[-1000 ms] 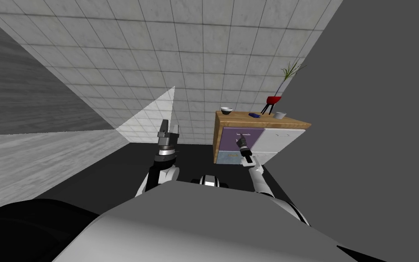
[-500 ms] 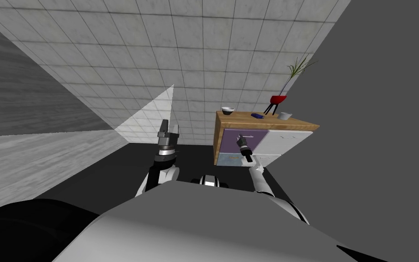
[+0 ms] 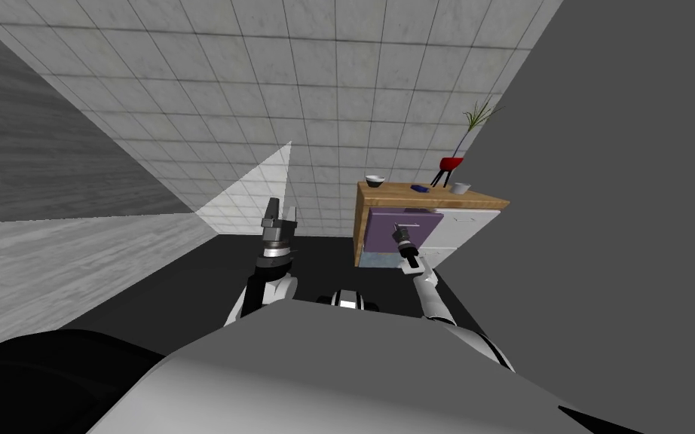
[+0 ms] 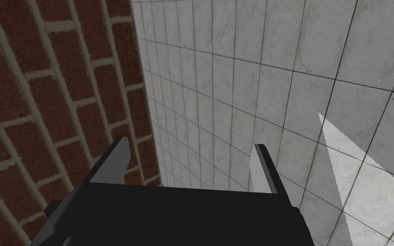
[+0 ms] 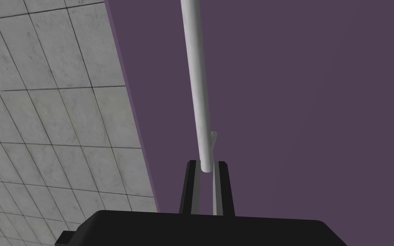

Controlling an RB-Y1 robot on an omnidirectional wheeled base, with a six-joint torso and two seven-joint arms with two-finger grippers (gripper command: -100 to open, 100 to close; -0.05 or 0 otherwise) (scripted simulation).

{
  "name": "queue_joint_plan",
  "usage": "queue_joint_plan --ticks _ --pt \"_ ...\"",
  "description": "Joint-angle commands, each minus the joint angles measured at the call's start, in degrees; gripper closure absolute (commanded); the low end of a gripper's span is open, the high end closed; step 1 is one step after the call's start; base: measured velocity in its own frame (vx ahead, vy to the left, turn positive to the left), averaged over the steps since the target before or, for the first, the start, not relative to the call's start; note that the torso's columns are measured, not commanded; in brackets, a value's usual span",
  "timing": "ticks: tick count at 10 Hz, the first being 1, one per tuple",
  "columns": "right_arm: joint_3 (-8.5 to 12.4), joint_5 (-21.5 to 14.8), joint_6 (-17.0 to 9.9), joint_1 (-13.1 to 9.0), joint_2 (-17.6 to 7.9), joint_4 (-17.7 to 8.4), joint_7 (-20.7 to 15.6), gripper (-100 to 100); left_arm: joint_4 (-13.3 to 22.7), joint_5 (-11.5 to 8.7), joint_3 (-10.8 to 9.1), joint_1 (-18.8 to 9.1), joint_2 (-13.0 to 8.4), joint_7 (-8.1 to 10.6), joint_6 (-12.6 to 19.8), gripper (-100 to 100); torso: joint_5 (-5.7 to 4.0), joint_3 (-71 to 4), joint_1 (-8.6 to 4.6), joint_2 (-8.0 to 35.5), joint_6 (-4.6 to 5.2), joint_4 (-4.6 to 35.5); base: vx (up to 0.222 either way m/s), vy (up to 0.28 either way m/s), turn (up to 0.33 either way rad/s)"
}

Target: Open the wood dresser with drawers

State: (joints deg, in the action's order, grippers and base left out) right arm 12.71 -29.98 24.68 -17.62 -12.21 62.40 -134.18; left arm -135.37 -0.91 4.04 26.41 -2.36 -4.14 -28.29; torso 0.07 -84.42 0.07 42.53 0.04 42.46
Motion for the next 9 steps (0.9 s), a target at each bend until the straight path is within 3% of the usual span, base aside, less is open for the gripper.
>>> queue_joint_plan --ticks 1,5,6,9 --pt "-0.36 -0.06 -0.04 0.23 -0.14 0.04 0.36 100 0.0 0.0 0.0 0.01 0.0 0.0 0.0 0 0.06 -0.2 0.05 -0.36 -0.03 0.01 -0.142 -0.015 -0.034" --pt "-0.64 -0.11 0.04 0.31 -0.24 -0.03 0.57 100 0.0 0.0 0.0 0.01 0.0 0.0 0.0 0 -0.02 -0.11 -0.06 -0.19 0.0 -0.05 -0.154 -0.012 -0.016" --pt "-1.19 -0.29 -1.63 -0.92 -1.16 -0.1 1.77 -100 0.0 0.0 0.0 0.02 0.0 0.0 0.0 0 0.01 -0.24 -0.01 -0.41 -0.01 -0.07 -0.053 -0.004 0.028" --pt "-2.17 -0.61 -4.96 -3.68 -3.08 0.02 4.13 -100 -0.01 0.0 0.0 0.02 0.0 0.0 -0.01 0 -0.07 -0.17 -0.06 -0.28 -0.03 -0.18 -0.059 -0.001 0.037"
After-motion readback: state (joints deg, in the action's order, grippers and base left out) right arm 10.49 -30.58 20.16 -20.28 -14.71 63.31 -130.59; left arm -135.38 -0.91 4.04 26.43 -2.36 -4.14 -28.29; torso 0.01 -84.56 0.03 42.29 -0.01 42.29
